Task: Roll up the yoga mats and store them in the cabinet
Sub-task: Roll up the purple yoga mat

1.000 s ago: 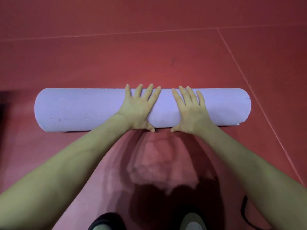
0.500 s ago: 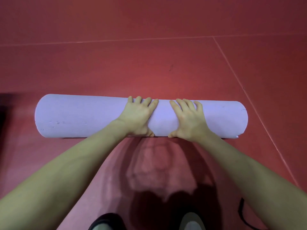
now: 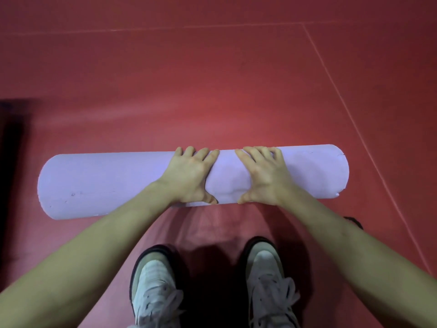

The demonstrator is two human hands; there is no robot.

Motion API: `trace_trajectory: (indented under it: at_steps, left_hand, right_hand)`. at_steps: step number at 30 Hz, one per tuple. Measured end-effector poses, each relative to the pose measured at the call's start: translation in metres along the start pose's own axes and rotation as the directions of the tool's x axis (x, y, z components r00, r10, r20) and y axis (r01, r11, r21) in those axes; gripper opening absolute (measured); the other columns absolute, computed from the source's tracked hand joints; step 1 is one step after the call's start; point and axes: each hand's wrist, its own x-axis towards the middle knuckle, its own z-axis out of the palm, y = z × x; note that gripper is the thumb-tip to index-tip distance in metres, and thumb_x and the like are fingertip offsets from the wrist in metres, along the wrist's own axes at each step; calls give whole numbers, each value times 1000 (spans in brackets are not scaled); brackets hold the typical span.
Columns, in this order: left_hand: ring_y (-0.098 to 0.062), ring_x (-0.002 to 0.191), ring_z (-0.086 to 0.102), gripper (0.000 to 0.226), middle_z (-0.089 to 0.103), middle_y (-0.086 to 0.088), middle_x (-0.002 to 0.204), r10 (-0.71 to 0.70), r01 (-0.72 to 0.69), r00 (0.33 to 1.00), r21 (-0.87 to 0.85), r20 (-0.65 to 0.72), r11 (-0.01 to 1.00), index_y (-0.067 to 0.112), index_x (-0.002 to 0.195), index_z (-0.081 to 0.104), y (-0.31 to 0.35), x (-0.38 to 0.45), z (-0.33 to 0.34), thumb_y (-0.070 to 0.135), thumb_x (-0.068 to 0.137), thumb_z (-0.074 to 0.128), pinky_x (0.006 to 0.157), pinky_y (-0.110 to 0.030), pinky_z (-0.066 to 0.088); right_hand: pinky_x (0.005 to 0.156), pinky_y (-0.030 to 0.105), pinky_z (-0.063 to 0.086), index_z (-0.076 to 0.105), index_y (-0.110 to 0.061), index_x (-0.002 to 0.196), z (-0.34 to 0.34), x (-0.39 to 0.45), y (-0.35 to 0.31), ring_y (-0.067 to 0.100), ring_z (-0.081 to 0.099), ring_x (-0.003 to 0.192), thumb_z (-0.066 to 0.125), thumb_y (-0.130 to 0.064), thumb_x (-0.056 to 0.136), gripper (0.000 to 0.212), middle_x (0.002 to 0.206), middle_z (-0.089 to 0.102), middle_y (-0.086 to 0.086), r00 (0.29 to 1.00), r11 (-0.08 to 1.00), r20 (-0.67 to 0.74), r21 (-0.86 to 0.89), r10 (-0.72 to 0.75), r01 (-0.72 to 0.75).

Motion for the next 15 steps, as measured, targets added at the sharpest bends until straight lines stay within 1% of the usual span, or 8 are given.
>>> trace_trajectory:
  at_steps: [3, 5, 6, 7, 9, 11, 13, 15]
  left_hand:
    - [-34, 114, 49, 123, 42, -9, 142, -3, 3, 1000, 52, 5, 999, 10, 149, 23, 5, -6, 3, 83, 58, 59, 96, -48, 38]
    - [-41, 111, 53, 120, 47, -18, 138, 30, -26, 999, 81, -44, 996, 7, 147, 27, 5, -10, 8, 84, 60, 54, 92, -53, 43]
    - [-45, 108, 55, 113, 50, -21, 135, 61, -52, 994, 91, -93, 995, 7, 145, 31, 5, -12, 11, 84, 64, 48, 89, -56, 45]
    - [-47, 107, 56, 105, 50, -23, 135, 97, -80, 984, 112, -152, 991, 8, 144, 33, 5, -15, 15, 82, 69, 41, 88, -58, 45]
    - [-48, 114, 52, 88, 45, -22, 141, 162, -129, 960, 154, -229, 980, 14, 145, 35, 4, -18, 23, 74, 81, 33, 92, -60, 42]
    - [-48, 118, 49, 80, 42, -21, 144, 184, -140, 943, 173, -278, 975, 16, 145, 36, 6, -19, 28, 68, 86, 32, 95, -61, 39]
    - [-48, 117, 49, 77, 43, -22, 143, 145, -102, 946, 160, -289, 982, 15, 145, 35, 10, -17, 28, 66, 88, 30, 95, -62, 38]
    - [-50, 114, 51, 76, 46, -22, 141, 64, -29, 956, 123, -286, 992, 13, 143, 38, 17, -10, 26, 64, 88, 28, 92, -64, 38]
  right_hand:
    - [110, 42, 10, 22, -21, 149, 4, -8, -1, 25, 25, 137, 77, -62, 55, 116, 152, 28, 2, 1000, 1000, -3, 24, 1, -1]
    - [111, 45, 13, 31, -18, 147, 11, -13, 1, 30, 30, 137, 81, -59, 52, 115, 150, 34, 8, 998, 998, -56, 63, -12, 15]
    - [111, 44, 15, 37, -17, 145, 14, -16, 3, 33, 35, 135, 82, -58, 50, 113, 147, 40, 10, 994, 995, -105, 91, -19, 29]
    - [110, 42, 14, 40, -17, 143, 15, -19, 5, 33, 38, 134, 82, -56, 52, 108, 145, 42, 11, 990, 991, -139, 130, -16, 34]
    - [107, 37, 12, 45, -18, 140, 12, -25, 10, 31, 40, 133, 75, -54, 61, 92, 143, 45, 10, 983, 979, -181, 198, -5, 41]
    - [102, 36, 19, 54, -16, 132, 9, -30, 15, 30, 49, 123, 62, -56, 69, 75, 135, 53, 11, 972, 979, -236, 195, -8, 56]
    - [98, 36, 26, 60, -13, 125, 10, -36, 21, 30, 55, 115, 52, -53, 76, 63, 128, 59, 12, 957, 984, -291, 174, 12, 41]
    - [95, 38, 34, 62, -11, 122, 14, -47, 26, 30, 57, 111, 49, -46, 81, 55, 126, 60, 13, 937, 983, -343, 183, 63, 1]
